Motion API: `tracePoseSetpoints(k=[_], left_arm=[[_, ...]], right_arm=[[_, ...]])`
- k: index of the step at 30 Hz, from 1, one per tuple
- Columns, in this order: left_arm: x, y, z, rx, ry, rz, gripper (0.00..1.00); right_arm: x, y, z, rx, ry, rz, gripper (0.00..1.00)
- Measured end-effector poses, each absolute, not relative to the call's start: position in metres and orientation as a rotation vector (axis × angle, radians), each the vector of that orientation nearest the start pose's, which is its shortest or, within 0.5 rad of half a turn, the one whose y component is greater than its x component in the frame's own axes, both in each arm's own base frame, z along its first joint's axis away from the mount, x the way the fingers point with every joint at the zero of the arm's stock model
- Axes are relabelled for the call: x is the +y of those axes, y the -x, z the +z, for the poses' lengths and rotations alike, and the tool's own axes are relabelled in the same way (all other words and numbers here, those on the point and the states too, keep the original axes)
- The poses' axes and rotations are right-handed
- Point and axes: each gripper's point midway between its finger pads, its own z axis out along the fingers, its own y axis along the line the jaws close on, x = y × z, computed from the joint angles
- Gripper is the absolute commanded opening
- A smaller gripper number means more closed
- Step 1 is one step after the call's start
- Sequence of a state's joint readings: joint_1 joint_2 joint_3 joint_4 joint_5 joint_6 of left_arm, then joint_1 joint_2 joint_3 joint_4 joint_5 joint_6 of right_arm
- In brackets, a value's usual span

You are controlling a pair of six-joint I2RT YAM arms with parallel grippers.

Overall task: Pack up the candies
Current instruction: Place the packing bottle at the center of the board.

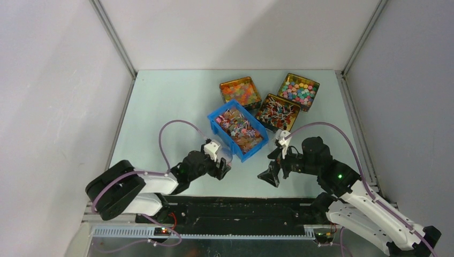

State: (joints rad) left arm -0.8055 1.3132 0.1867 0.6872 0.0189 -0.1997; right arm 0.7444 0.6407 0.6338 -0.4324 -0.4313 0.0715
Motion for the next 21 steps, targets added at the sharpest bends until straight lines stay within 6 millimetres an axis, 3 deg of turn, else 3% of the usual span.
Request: tracePoseSetpoints(k=[4,6,21], left_arm=[[-0.241,-0.214,0.030,1.975,-0.637,-0.662,0.94],[-0.241,-0.213,0.030,1.978,-0.638,-0.659,0.99],[-0.233,-0.208,0.049,1.958,-0.619,-0.664,1.00]], right_arm=[[0.222,-0.131,0.192,1.875,0.953,0.941,1.00],[0.222,-0.132,0.191,1.879,0.952,0.941,1.00],[0.224,-0.133,0.184,1.901,0.959,0.963,1.00]])
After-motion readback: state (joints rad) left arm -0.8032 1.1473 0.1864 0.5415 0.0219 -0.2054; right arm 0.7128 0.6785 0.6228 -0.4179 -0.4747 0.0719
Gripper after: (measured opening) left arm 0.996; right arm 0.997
